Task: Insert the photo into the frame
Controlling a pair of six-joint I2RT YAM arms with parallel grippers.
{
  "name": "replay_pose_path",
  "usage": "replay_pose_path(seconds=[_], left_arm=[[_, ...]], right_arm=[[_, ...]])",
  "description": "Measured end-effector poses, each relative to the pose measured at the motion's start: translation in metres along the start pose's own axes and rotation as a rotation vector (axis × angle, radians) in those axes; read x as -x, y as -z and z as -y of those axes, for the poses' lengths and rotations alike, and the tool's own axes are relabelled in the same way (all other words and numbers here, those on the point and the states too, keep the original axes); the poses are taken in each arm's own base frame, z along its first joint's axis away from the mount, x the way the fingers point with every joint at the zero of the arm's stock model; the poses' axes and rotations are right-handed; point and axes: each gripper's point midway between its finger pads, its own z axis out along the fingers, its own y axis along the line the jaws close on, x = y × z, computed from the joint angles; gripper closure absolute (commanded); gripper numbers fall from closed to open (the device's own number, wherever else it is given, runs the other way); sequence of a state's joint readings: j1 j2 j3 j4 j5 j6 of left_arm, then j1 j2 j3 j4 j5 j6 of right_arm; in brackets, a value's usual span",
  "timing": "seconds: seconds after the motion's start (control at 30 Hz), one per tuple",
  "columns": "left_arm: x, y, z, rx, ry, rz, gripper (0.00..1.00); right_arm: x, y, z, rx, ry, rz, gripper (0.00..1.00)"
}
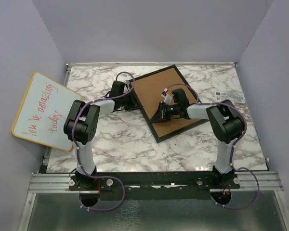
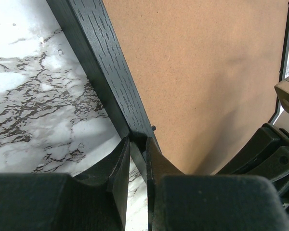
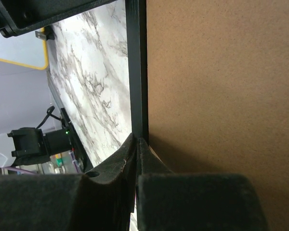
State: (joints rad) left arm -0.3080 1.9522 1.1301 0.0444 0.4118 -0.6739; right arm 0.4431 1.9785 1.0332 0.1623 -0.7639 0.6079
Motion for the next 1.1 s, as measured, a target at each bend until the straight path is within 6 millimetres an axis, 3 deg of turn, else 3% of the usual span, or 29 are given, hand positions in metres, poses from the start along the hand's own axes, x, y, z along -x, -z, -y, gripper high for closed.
replay_pose_path(seconds=[0.93,1.1], left_arm=[[0.000,0.000,0.000,0.008,0.005,-0.009,0.85],[0.001,0.000,0.001,0.014,0.008,-0.016,0.76]], right_arm=[[0.006,0.011,0.018,-0.117,0.029,0.083,0.91],[0.016,0.021,0.019,-0.178,0.040,0.125,0.89]])
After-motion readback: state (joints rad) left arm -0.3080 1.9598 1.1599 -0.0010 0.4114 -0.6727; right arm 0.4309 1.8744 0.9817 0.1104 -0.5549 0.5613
